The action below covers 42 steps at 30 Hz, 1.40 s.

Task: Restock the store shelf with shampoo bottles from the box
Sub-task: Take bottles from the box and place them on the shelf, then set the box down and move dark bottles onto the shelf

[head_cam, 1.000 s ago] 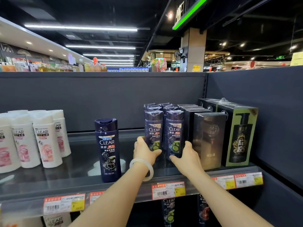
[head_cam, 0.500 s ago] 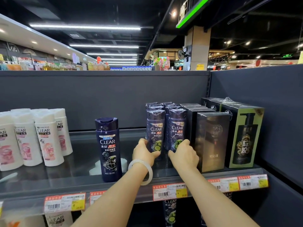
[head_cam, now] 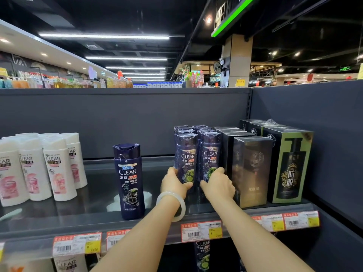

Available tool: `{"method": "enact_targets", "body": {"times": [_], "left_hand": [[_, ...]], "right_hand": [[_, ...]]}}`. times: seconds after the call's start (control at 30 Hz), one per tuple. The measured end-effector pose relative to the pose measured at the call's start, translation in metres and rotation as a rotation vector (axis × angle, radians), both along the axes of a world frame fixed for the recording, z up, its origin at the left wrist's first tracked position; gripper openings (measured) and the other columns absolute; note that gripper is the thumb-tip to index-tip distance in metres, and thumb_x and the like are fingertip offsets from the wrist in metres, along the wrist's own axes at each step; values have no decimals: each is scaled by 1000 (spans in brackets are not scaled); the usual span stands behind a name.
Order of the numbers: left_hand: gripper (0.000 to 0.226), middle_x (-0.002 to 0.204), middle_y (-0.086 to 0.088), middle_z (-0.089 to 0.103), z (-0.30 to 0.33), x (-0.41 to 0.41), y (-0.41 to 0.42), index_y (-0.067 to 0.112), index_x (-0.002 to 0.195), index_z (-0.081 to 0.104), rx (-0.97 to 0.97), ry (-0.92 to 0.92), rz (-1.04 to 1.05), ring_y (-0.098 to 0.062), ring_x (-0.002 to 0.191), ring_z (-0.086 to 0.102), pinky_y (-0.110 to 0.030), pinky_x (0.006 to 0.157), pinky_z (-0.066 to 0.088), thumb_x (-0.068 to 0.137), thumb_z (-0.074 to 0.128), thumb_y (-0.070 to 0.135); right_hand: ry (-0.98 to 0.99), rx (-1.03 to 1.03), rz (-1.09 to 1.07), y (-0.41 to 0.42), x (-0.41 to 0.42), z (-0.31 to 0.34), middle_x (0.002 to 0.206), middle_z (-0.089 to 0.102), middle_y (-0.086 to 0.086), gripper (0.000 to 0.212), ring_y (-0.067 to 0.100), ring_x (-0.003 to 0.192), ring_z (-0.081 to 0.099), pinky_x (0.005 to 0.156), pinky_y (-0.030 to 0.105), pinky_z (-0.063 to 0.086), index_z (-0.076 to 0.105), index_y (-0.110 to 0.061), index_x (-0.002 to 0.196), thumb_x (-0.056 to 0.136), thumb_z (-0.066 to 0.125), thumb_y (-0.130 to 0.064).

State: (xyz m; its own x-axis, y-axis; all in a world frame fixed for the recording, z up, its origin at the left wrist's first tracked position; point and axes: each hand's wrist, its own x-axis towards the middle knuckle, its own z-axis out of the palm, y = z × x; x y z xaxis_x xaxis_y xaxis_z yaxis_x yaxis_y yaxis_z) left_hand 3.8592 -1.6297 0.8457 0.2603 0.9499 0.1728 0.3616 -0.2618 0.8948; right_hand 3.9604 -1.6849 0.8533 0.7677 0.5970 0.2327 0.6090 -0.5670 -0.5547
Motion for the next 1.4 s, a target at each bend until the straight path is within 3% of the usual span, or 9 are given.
{"method": "enact_targets", "body": {"times": [0.43, 0.57, 0.7, 0.83, 1.0, 1.1, 1.17, 1.27, 1.4], "left_hand": [[43, 115, -7, 61, 8, 6, -7, 14, 113, 45, -15, 39, 13, -20, 93, 57, -33, 79, 46, 78, 71, 15], [59, 126, -10, 51, 11, 2, -17, 11, 122, 41, 10, 109, 57, -26, 107, 55, -32, 79, 43, 75, 75, 20], [61, 128, -5, 49, 12, -13, -41, 14, 125, 43, 124, 51, 31, -19, 109, 53, -25, 79, 38, 74, 76, 23], [46, 120, 2, 56, -6, -38, -77, 17, 120, 50, 300, -106, -15, -9, 104, 53, -27, 91, 44, 79, 70, 20], [38, 112, -4, 60, -41, -85, -112, 10, 117, 56, 485, -179, 144, -13, 101, 56, -27, 91, 45, 81, 67, 14], [36, 109, -14, 63, -60, -133, -119, 3, 113, 59, 598, 15, 264, -29, 102, 58, -39, 88, 47, 80, 67, 12], [38, 114, -15, 59, -76, -179, -120, 5, 117, 55, 588, 346, 265, -33, 107, 54, -40, 87, 44, 80, 63, 14], [62, 135, -13, 37, -110, -266, -126, 11, 133, 34, 311, 959, 229, -32, 127, 33, -41, 99, 35, 79, 63, 20], [70, 145, -15, 26, -155, -401, -166, 10, 139, 23, -25, 1171, 313, -33, 134, 22, -47, 109, 24, 81, 61, 21]], "right_hand": [[20, 10, 42, -9, -2, 2, 117, 61, 13, 52, 30, 105, 61, 77, 36, 47, 39, -8, 117, 83, 66, -37], [32, -9, 76, -24, -5, 9, 116, 61, 14, 52, 32, 105, 60, 73, 36, 45, 38, -7, 117, 84, 66, -36], [10, 71, 172, -45, -5, 16, 116, 60, 14, 52, 33, 104, 58, 70, 35, 41, 36, -5, 122, 86, 63, -32], [43, 374, 378, -62, -19, 8, 126, 54, 9, 55, 26, 112, 54, 89, 37, 44, 38, -8, 131, 86, 63, -28], [-54, 436, 491, -84, -61, -22, 111, 54, 6, 43, 22, 95, 55, 80, 32, 43, 46, -10, 125, 87, 61, -25], [-285, 259, 594, -91, -102, -33, 110, 54, 9, 34, 27, 100, 54, 80, 35, 42, 50, -10, 119, 88, 59, -23], [-550, -8, 687, -91, -143, -45, 114, 51, 10, 29, 31, 106, 50, 78, 37, 43, 50, -10, 115, 89, 55, -21], [-676, -351, 879, -90, -223, -80, 125, 45, 14, 37, 35, 115, 45, 81, 40, 45, 45, -9, 121, 86, 56, -18], [-622, -515, 1107, -97, -347, -139, 134, 38, 12, 52, 32, 124, 36, 92, 40, 40, 33, -14, 133, 87, 57, -19]]}}
